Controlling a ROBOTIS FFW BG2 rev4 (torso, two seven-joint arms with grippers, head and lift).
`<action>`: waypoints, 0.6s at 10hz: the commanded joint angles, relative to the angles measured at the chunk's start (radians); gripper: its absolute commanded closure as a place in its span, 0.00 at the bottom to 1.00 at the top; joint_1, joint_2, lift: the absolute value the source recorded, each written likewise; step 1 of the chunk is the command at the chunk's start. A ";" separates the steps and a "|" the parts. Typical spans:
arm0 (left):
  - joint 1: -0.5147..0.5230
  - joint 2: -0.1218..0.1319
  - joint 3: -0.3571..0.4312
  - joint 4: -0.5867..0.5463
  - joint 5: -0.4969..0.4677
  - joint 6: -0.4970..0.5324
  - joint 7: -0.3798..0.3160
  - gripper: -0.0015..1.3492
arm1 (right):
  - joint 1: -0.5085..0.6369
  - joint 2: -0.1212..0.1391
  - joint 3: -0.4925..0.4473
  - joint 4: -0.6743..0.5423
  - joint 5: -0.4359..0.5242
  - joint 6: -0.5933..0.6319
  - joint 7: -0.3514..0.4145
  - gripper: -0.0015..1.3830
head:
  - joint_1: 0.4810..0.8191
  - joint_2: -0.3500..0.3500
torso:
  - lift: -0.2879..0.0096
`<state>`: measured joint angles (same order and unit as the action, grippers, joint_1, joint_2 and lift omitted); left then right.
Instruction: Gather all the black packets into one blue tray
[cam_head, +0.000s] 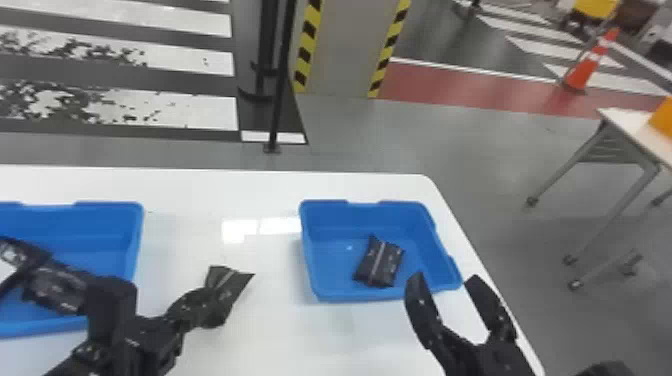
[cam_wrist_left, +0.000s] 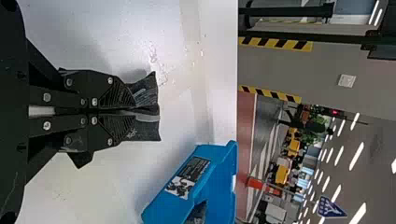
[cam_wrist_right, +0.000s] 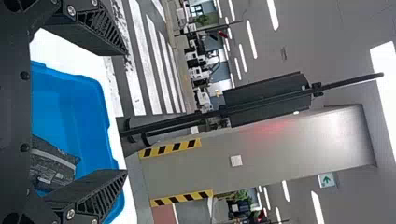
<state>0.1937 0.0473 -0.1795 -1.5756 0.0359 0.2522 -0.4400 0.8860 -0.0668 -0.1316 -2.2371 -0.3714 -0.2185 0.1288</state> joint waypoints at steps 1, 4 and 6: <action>0.005 0.000 0.004 -0.004 -0.012 -0.034 0.000 0.90 | 0.002 0.001 0.000 0.000 -0.002 0.000 0.000 0.09 | 0.63 0.04 | 0.60; 0.093 0.014 0.052 -0.173 -0.008 -0.105 0.001 0.90 | 0.002 0.001 0.000 0.000 -0.006 0.000 0.000 0.09 | 0.63 0.06 | 0.60; 0.192 0.017 0.114 -0.328 0.040 -0.127 0.001 0.90 | 0.005 0.001 0.002 0.000 -0.009 0.000 0.000 0.09 | 0.63 0.10 | 0.60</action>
<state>0.3545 0.0637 -0.0851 -1.8577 0.0561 0.1356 -0.4386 0.8905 -0.0660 -0.1306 -2.2371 -0.3795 -0.2185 0.1289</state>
